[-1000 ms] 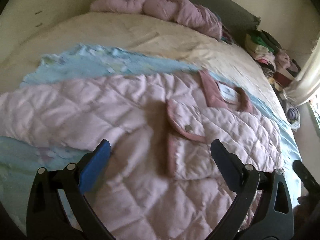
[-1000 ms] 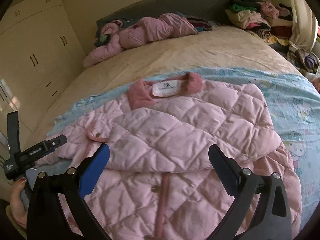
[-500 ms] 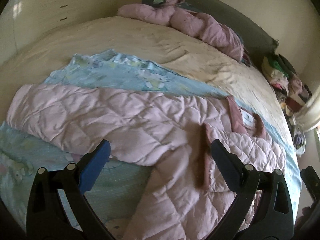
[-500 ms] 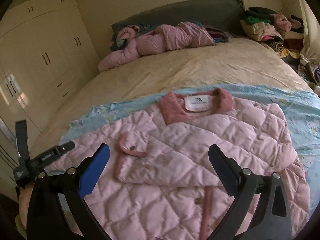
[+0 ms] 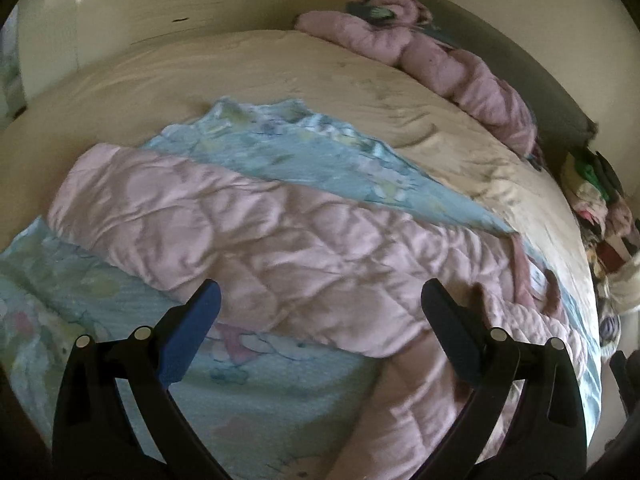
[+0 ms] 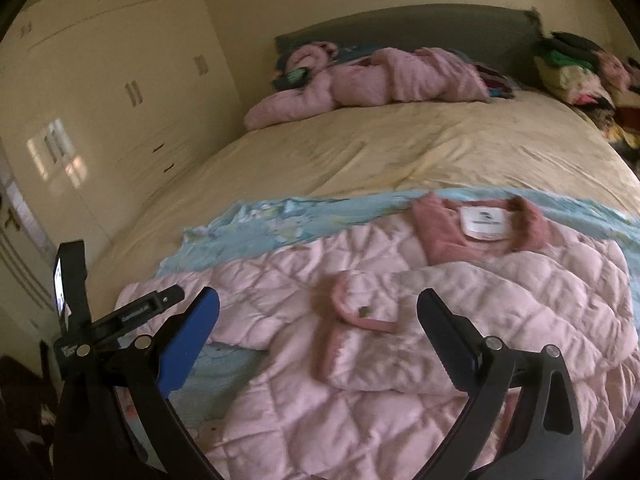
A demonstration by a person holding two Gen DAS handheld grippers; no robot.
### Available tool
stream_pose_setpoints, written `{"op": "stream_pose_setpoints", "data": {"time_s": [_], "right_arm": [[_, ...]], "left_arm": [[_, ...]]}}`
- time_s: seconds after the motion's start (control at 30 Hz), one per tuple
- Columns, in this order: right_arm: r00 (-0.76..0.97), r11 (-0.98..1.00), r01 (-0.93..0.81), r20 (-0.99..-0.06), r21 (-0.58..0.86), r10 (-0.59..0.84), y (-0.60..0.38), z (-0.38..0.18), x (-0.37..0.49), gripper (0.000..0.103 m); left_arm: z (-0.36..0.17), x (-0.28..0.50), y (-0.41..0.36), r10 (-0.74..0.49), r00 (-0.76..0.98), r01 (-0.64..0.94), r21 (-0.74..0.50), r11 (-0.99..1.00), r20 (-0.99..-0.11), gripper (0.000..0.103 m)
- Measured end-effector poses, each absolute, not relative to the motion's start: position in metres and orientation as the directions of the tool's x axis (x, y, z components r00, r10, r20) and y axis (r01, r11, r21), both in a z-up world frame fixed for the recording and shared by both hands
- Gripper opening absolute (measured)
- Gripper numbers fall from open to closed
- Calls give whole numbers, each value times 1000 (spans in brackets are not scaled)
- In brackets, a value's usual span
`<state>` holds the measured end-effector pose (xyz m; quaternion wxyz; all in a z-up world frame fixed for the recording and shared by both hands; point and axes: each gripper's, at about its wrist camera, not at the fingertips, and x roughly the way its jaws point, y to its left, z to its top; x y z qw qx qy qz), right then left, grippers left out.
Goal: Fold large clothes
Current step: 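Move the left tool to the other coat sleeve and grasp its cuff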
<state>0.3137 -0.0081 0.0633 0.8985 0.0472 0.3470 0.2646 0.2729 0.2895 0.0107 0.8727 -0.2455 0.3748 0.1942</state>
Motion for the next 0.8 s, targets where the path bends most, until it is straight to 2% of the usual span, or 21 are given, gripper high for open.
{"op": "stream_pose_setpoints", "data": {"time_s": [0.47, 0.8], "right_arm": [[488, 759, -613, -652, 218, 581, 103, 39, 305, 99], [397, 705, -670, -690, 233, 605, 130, 20, 300, 99]], "left_arm": [[-23, 250, 363, 184, 584, -675, -348, 650, -791, 94], [-59, 237, 411, 178, 529, -763, -374, 528, -830, 94]]}}
